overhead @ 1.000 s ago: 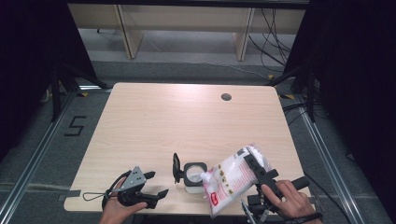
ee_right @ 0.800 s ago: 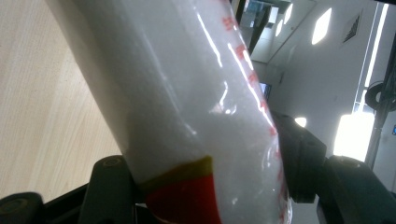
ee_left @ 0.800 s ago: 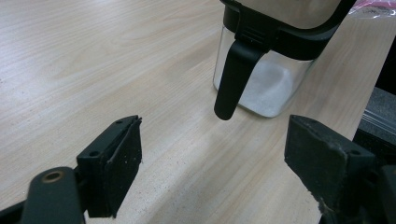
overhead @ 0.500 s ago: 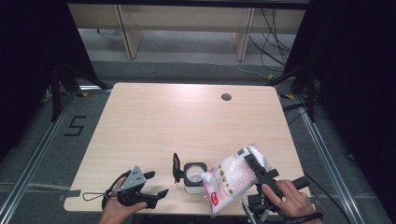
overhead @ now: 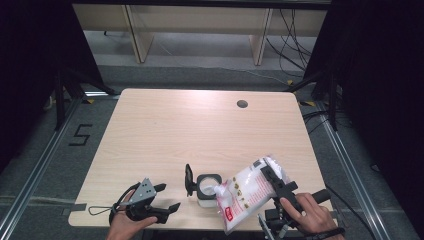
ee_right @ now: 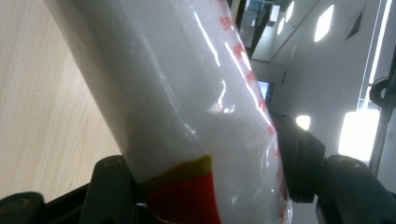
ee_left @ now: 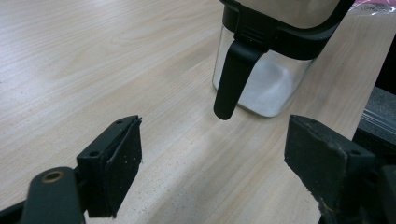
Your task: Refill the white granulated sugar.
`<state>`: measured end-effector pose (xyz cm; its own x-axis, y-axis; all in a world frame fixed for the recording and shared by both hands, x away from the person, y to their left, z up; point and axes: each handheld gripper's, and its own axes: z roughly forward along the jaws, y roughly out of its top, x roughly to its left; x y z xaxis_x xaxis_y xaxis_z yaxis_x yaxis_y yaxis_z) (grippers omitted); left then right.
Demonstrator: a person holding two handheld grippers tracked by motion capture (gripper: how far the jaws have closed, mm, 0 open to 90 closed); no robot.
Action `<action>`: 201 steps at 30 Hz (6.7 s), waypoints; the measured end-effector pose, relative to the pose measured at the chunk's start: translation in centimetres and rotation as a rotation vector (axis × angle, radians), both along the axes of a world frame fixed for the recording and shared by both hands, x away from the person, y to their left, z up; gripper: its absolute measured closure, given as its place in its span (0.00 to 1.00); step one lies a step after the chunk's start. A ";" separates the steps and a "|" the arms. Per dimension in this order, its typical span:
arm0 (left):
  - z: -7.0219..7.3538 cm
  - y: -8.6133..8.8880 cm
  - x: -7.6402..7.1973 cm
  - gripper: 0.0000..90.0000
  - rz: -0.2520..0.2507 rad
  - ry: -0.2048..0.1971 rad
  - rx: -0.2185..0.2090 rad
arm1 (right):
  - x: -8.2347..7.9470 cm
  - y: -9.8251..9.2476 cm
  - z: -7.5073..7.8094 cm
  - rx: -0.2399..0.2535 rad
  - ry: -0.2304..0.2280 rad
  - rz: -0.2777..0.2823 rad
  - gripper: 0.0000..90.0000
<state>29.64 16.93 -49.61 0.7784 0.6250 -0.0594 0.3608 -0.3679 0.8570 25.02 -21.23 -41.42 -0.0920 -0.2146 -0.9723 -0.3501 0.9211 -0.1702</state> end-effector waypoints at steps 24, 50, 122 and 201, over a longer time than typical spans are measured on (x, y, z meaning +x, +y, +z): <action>-0.1 -0.1 -0.2 0.20 0.019 0.029 -0.028 | 0.1 -0.2 -0.1 0.007 0.017 0.000 0.49; 0.0 -0.1 -0.2 0.20 0.020 0.029 -0.030 | 0.2 -0.2 0.0 -0.004 0.007 0.018 0.49; 0.0 -0.1 -0.2 0.21 0.022 0.026 -0.029 | 0.1 -0.2 0.1 -0.009 -0.001 0.019 0.49; 0.1 0.0 -0.1 0.20 0.007 0.009 -0.024 | -0.1 0.0 0.2 -0.021 -0.028 0.026 0.52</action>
